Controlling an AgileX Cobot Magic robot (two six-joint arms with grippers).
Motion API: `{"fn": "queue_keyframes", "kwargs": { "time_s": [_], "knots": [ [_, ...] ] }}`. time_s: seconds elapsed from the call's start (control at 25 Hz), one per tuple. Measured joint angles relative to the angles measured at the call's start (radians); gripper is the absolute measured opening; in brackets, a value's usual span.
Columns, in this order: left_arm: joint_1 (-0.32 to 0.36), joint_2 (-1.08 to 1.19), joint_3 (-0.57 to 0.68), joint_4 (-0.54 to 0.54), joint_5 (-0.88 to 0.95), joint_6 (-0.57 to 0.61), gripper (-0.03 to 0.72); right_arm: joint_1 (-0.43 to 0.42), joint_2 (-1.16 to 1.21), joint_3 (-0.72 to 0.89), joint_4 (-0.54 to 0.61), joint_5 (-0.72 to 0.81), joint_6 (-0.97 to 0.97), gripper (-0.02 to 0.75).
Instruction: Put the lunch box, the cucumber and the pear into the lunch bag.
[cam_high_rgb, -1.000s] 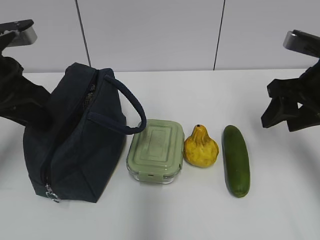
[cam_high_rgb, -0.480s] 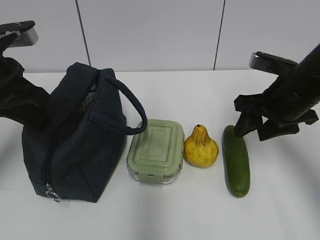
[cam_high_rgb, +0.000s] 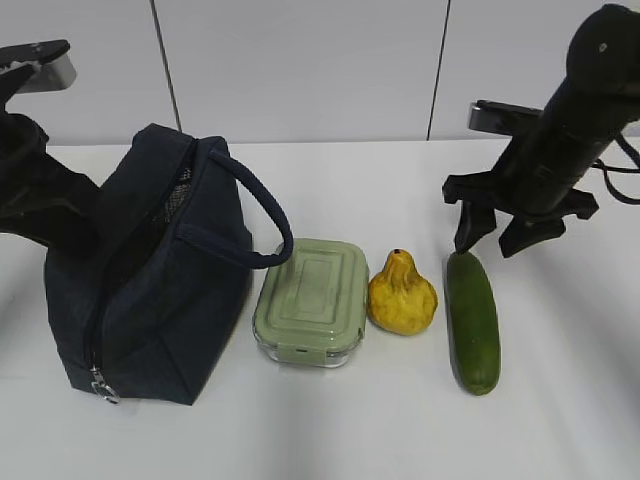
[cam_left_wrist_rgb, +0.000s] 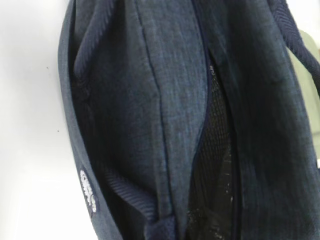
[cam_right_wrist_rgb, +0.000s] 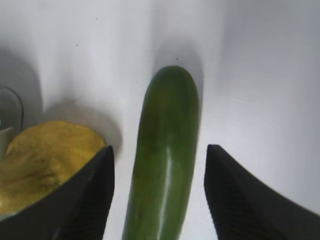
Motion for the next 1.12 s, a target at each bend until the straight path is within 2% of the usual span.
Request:
{"fn": "queue_keyframes", "kwargs": {
  "time_s": [0.28,0.64,1.04,1.12],
  "knots": [
    [0.000,0.000,0.000,0.005,-0.007,0.000,0.003,0.053,0.119,-0.121,-0.136,0.071,0.115,0.443],
    [0.000,0.000,0.000,0.008,-0.015,0.002,0.003,0.053,0.179,-0.141,-0.150,0.086,0.133,0.494],
    [0.000,0.000,0.000,0.008,-0.025,0.004,0.003,0.053,0.209,-0.142,-0.130,0.075,0.131,0.496],
    [0.000,0.000,0.000,0.008,-0.025,0.004,0.003,0.053,0.222,-0.142,-0.128,0.080,0.131,0.477]
  ]
}}
